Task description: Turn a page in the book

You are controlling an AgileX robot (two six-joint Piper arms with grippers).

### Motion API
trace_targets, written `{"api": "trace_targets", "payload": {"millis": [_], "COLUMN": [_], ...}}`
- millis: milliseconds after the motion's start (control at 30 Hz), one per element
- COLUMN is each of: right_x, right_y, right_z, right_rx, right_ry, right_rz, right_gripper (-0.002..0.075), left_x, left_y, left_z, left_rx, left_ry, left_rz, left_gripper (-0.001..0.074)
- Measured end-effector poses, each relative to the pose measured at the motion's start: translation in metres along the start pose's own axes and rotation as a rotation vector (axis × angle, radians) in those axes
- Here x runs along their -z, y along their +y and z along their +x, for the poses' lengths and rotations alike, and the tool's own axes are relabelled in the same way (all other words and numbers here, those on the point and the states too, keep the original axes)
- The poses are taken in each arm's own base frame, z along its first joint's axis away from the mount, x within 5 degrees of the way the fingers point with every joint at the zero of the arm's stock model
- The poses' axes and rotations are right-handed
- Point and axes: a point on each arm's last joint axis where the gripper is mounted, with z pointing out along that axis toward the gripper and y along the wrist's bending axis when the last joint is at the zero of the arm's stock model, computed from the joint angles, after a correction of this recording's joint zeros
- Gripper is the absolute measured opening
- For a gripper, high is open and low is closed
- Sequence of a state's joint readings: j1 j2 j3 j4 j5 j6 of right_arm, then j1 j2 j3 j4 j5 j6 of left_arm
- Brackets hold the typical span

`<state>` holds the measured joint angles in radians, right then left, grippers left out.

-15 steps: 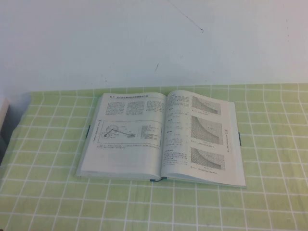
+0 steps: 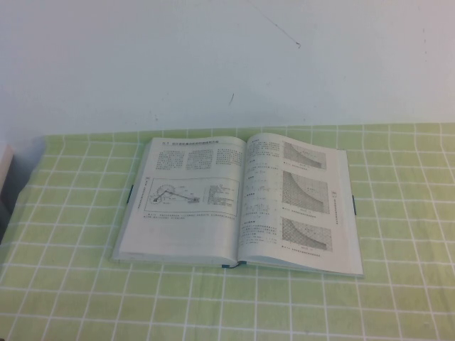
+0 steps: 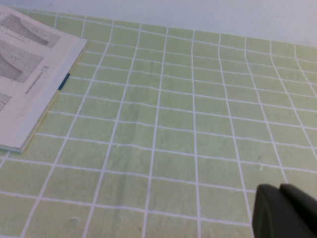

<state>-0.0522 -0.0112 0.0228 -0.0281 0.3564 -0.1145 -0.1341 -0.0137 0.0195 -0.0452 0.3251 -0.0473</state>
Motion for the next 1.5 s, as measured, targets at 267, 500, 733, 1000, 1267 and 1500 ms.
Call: {"api": "trace_targets", "payload": {"millis": [267, 500, 733, 1000, 1267, 1500], "right_x": [0.000, 0.000, 0.000, -0.001, 0.007, 0.020], "right_y": [0.000, 0.000, 0.000, 0.000, -0.004, -0.006], "right_z": [0.000, 0.000, 0.000, -0.004, -0.036, -0.056], "right_rx": [0.000, 0.000, 0.000, 0.000, 0.000, -0.004], "right_ry": [0.000, 0.000, 0.000, -0.060, -0.424, -0.680], "right_rz": [0.000, 0.000, 0.000, 0.007, 0.049, 0.077], "right_gripper": [-0.0003, -0.0003, -0.0003, -0.0003, -0.0003, -0.0003], "left_x": [0.000, 0.000, 0.000, 0.000, 0.007, 0.023], "left_y": [0.000, 0.000, 0.000, 0.000, -0.002, -0.003], "left_z": [0.000, 0.000, 0.000, -0.004, -0.035, -0.060], "left_rx": [-0.001, -0.001, -0.001, -0.008, -0.008, -0.005], "left_ry": [0.000, 0.000, 0.000, -0.054, -0.408, -0.731], "left_rz": [0.000, 0.000, 0.000, 0.000, 0.018, 0.036], "left_gripper": [-0.0004, -0.0004, -0.0004, -0.0004, -0.0004, -0.0004]}}
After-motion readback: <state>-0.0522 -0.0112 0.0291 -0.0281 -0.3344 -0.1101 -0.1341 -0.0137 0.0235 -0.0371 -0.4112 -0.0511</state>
